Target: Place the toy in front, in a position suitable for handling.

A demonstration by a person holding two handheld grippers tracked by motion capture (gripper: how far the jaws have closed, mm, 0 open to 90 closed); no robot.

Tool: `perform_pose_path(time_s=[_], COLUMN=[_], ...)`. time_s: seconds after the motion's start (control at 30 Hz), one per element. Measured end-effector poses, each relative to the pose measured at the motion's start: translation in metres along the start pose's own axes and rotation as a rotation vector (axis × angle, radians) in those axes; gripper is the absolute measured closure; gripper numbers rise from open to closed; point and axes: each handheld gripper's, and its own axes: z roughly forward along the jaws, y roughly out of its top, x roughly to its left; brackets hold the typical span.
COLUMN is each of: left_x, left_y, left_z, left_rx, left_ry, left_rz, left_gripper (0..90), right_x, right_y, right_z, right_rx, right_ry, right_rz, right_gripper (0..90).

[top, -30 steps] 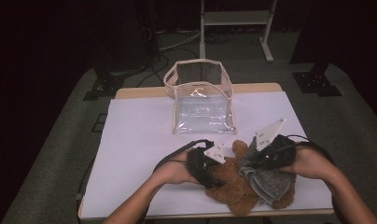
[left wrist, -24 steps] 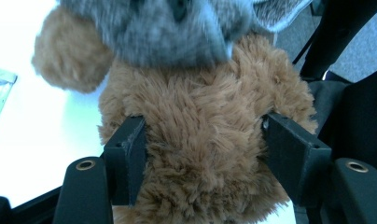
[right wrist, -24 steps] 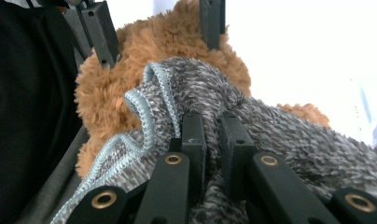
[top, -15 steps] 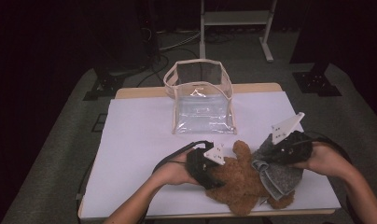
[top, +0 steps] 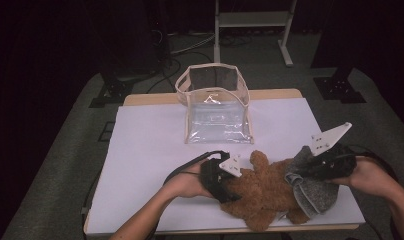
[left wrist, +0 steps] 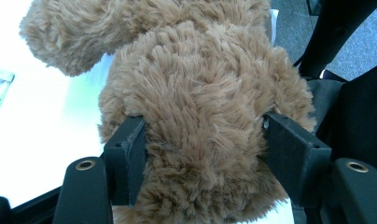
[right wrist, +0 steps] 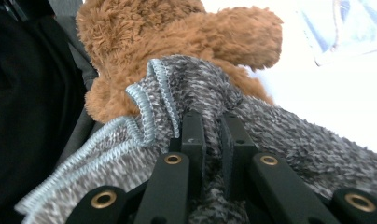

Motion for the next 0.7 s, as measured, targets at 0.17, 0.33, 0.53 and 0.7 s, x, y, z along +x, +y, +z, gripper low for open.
perform_pose_path(time_s=[0.17, 0.33, 0.53, 0.7], left_x=[0.0, 0.001, 0.001, 0.004], left_y=[0.001, -0.001, 0.001, 0.002], left_z=[-0.001, -0.002, -0.001, -0.006], left_rx=[0.019, 0.016, 0.023, 0.017], left_ry=[0.002, -0.002, -0.002, -0.001], left_rz=[0.011, 0.013, 0.011, 0.0], left_gripper=[34.2, 34.4, 34.3, 31.8], right_x=[0.004, 0.003, -0.006, -0.001], right_y=[0.017, 0.019, 0.003, 0.01], right_z=[0.015, 0.02, 0.01, 0.03], right_rx=[-0.019, -0.025, -0.055, -0.042], right_ry=[0.034, 0.056, 0.052, 0.078], right_rz=[-0.044, -0.059, -0.006, -0.03], right_gripper=[80.9, 81.0, 80.8, 80.9])
